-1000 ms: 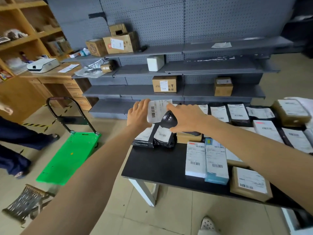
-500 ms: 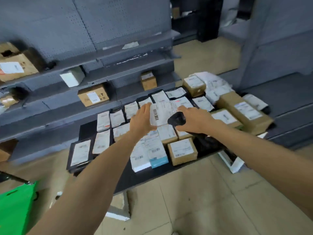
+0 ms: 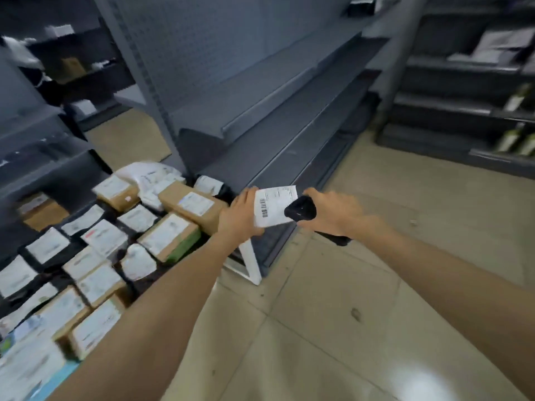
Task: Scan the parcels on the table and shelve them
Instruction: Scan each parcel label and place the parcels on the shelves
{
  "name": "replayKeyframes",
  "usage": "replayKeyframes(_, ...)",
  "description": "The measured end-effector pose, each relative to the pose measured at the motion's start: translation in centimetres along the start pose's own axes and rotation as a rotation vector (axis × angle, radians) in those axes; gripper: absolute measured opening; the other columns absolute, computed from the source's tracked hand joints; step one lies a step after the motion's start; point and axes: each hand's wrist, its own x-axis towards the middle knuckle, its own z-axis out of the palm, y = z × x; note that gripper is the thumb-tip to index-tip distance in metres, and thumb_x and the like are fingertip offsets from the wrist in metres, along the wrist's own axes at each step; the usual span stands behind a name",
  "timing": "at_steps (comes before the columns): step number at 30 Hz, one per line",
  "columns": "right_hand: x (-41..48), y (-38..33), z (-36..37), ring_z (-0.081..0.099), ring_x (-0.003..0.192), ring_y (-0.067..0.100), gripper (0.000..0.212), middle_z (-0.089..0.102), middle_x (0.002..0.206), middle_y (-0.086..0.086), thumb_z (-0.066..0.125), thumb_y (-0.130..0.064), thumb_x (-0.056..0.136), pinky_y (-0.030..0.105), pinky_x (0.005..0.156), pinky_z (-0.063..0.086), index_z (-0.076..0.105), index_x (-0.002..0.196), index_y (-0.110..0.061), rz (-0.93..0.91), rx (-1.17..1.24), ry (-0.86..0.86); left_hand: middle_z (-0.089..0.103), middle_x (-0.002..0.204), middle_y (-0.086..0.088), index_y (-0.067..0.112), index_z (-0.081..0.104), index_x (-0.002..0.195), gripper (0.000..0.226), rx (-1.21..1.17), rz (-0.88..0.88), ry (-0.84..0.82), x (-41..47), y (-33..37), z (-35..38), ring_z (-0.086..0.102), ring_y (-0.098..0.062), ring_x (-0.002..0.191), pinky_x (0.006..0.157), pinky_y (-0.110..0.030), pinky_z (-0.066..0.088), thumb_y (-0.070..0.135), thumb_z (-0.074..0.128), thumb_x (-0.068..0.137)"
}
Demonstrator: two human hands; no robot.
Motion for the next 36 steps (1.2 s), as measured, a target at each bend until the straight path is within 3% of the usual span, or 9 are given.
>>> replayKeyframes(7, -2.7, 17.0, -6.2, 0.062, 0.094, 0.026, 0.048, 0.067, 0.108, -0.001, 0.064, -0.056, 0.079, 0.032, 0.071, 0.038, 0.059, 0.12, -0.03, 0.277, 0.056, 0.118, 0.042, 0.141, -0.002, 0.019, 0.027, 0.145, 0.104, -0.119, 0.192, -0.039, 10.7, 17.2, 2.3, 0.05, -0.025, 0.122, 0.082, -0.044, 0.05, 0.038, 0.087, 0.061)
replayKeyframes(14, 1.2, 27.1, -8.5, 0.063, 0.096, 0.028, 0.053, 0.067, 0.108, 0.001, 0.063, -0.059, 0.08, 0.033, 0.072, 0.038, 0.057, 0.123, -0.029, 0.344, 0.039, 0.168, 0.038, 0.146, -0.001, 0.02, 0.025, 0.146, 0.107, -0.097, 0.318, -0.044, 21.6, 26.1, 4.9, 0.047, -0.023, 0.128, 0.083, -0.043, 0.05, 0.036, 0.087, 0.062)
replayKeyframes(19, 9.1, 34.1, -11.6, 0.058, 0.085, 0.024, 0.052, 0.067, 0.103, -0.001, 0.064, -0.059, 0.08, 0.033, 0.069, 0.04, 0.057, 0.12, -0.026, 0.343, 0.011, 0.181, 0.038, 0.146, 0.0, 0.022, 0.025, 0.145, 0.105, -0.109, 0.343, -0.033, 33.0, 29.4, 5.8, 0.046, -0.024, 0.126, 0.084, -0.046, 0.051, 0.035, 0.086, 0.06)
replayKeyframes(27, 26.9, 46.2, -18.9, 0.063, 0.101, 0.03, 0.062, 0.067, 0.111, 0.002, 0.062, -0.061, 0.08, 0.036, 0.075, 0.043, 0.053, 0.129, -0.024, 0.37, -0.021, 0.241, 0.039, 0.145, -0.001, 0.02, 0.023, 0.146, 0.105, -0.1, 0.389, -0.005, 55.4, 33.6, 5.3, 0.047, -0.024, 0.125, 0.08, -0.044, 0.051, 0.034, 0.087, 0.063)
replayKeyframes(33, 36.5, 55.2, -20.8, 0.064, 0.099, 0.026, 0.063, 0.067, 0.113, 0.0, 0.062, -0.061, 0.081, 0.035, 0.075, 0.048, 0.051, 0.131, -0.025, 0.415, -0.01, 0.229, 0.039, 0.142, 0.0, 0.021, 0.027, 0.143, 0.104, -0.146, 0.417, -0.019, 69.3, 38.6, 7.5, 0.047, -0.022, 0.124, 0.081, -0.046, 0.052, 0.035, 0.089, 0.06)
replayKeyframes(36, 40.8, 60.4, -21.2, 0.064, 0.1, 0.027, 0.062, 0.066, 0.114, 0.001, 0.063, -0.059, 0.081, 0.034, 0.074, 0.044, 0.051, 0.131, -0.025, 0.447, -0.006, 0.199, 0.037, 0.144, 0.003, 0.023, 0.026, 0.143, 0.106, -0.151, 0.432, -0.043, 75.1, 41.6, 10.1, 0.047, -0.022, 0.125, 0.081, -0.048, 0.053, 0.036, 0.09, 0.059)
